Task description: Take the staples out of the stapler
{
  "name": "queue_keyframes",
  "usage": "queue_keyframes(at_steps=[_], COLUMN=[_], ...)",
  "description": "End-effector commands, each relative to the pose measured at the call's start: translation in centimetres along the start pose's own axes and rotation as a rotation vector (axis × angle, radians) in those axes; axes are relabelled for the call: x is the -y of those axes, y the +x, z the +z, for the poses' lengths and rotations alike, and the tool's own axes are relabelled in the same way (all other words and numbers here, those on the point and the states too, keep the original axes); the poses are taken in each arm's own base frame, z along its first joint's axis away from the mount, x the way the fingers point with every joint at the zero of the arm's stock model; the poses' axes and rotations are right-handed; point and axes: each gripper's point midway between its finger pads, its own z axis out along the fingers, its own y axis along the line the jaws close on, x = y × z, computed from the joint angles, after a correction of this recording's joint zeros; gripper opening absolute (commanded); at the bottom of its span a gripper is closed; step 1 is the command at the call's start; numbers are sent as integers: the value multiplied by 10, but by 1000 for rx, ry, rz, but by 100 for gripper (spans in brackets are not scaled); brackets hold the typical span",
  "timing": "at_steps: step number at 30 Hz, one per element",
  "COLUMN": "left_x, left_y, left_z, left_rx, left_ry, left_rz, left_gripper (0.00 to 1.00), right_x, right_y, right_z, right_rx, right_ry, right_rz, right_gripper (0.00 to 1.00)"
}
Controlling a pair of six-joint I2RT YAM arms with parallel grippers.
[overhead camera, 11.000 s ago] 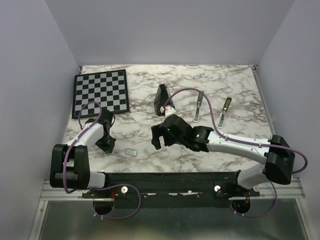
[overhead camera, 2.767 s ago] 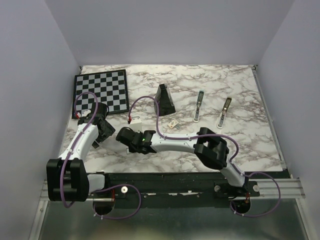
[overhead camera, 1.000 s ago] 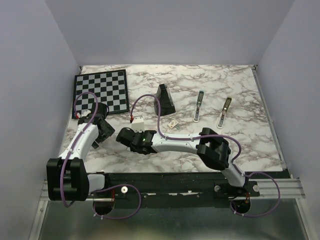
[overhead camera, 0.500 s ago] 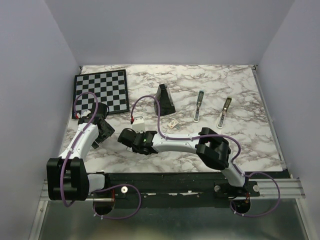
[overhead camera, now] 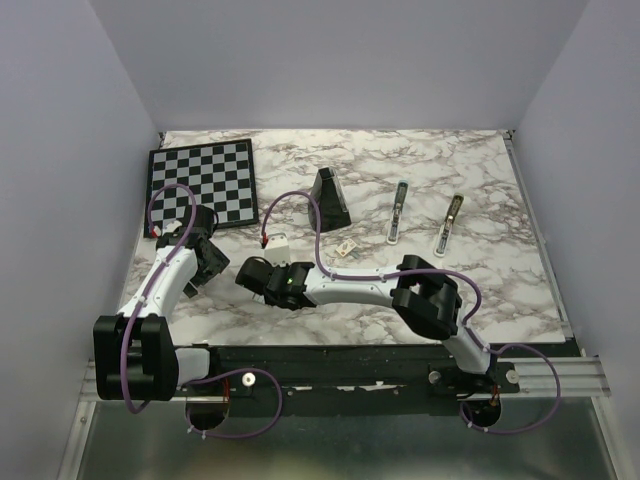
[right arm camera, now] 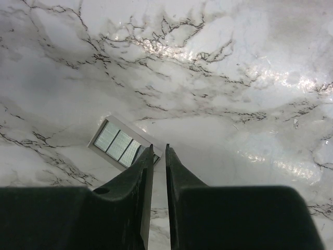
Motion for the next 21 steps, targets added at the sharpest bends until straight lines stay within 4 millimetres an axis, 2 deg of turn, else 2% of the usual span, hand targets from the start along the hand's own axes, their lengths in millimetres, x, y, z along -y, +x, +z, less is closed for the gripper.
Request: queue_keyframes(at_steps=[1, 6, 7, 8, 9, 10, 11, 12, 16, 21], left_x=[-1, 5, 7, 9, 10, 10, 10, 6, 1, -16], left_y=[-10, 2, 7, 22, 28, 35, 38, 42, 25, -4], left_z=[-3, -1, -1, 1, 2, 2, 1, 2, 0, 2], left_rx=[27, -20, -41, -101, -127, -157, -180, -203, -149, -54], left_ry=[-17, 23, 37, 67, 81, 83, 87, 57, 0, -55], left_rz=[-15, 4, 5, 11, 9, 13, 17, 22, 5, -103], left_gripper=[82, 80, 76, 75, 73, 72, 72, 72, 76, 77], right_x=[-3, 0, 0, 0, 0, -10, -23, -23, -28, -42], right_y=[-21, -18, -18, -24, -23, -18, -12, -12, -3, -7], right_z=[-19, -27, -29, -38, -41, -36, -41, -43, -33, -27], right_rx=[47, 32, 35, 47, 51, 81, 56, 67, 85, 121], right_ry=[-27, -49, -59, -81, -115, -213, -316, -344, -412, -467], right_rz=[35, 60, 55, 53, -27, -70, -120, -182, -339, -504], right_gripper=[22, 31, 32, 34, 41, 47, 53, 63, 71, 79])
